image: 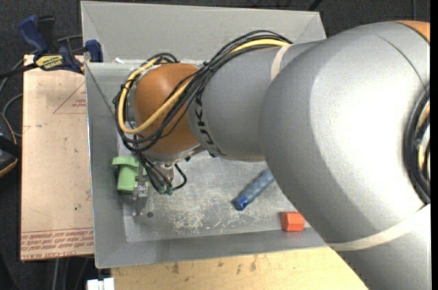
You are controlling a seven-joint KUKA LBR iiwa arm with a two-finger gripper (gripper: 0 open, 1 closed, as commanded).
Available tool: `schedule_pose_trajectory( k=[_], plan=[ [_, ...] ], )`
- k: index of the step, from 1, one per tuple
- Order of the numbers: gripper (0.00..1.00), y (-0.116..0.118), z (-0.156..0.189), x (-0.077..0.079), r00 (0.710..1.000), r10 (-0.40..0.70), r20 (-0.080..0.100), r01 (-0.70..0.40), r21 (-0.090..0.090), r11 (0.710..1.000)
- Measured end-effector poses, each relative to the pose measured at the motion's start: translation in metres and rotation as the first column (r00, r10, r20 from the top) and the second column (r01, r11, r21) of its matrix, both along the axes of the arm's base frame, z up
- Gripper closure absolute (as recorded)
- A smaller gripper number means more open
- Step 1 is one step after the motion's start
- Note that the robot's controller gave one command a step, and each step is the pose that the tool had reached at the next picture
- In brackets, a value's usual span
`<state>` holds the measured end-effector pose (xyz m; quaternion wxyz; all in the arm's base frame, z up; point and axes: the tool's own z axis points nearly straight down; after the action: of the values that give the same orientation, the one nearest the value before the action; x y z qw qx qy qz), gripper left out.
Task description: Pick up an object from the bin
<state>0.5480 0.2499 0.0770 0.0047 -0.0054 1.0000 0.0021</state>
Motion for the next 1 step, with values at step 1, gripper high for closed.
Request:
schedule_pose_trajectory(
  k=[1],
  plan=[
    [1.0, -0.0008, 0.0032, 0.0009, 1.0, -0.005, 0.0, 0.005, 0.003, 1.0]
  ],
)
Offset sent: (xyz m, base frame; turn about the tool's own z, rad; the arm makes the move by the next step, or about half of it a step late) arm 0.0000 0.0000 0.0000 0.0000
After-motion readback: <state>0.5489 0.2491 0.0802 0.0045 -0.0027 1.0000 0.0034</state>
